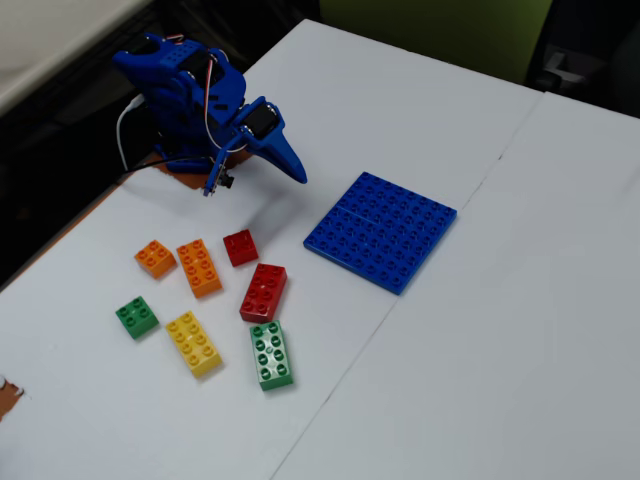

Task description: Pick up the 2x4 green block and go up the 8x8 blue block.

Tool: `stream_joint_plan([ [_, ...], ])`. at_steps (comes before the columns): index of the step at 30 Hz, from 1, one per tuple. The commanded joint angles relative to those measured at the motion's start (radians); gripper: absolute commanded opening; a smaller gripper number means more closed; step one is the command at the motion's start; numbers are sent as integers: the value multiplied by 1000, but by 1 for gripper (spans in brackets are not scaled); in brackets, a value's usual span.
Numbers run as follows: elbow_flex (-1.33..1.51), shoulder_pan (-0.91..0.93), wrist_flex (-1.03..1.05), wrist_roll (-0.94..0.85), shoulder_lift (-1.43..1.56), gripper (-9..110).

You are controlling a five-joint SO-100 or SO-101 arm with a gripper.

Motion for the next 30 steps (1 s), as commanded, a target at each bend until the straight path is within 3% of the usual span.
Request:
stream_joint_plan([
  [1, 43, -6, -61, -207, 41, 0],
  [2, 43, -9, -83, -245, 41, 0],
  [4, 43, -11, -156, -546, 41, 0],
  [8, 43, -25, -207, -931, 41, 0],
  [11, 43, -29, -207, -1108, 41, 0],
  [23, 18, -11, -141, -1396, 37, 1],
  [30, -535, 67, 58, -1420, -583, 1],
])
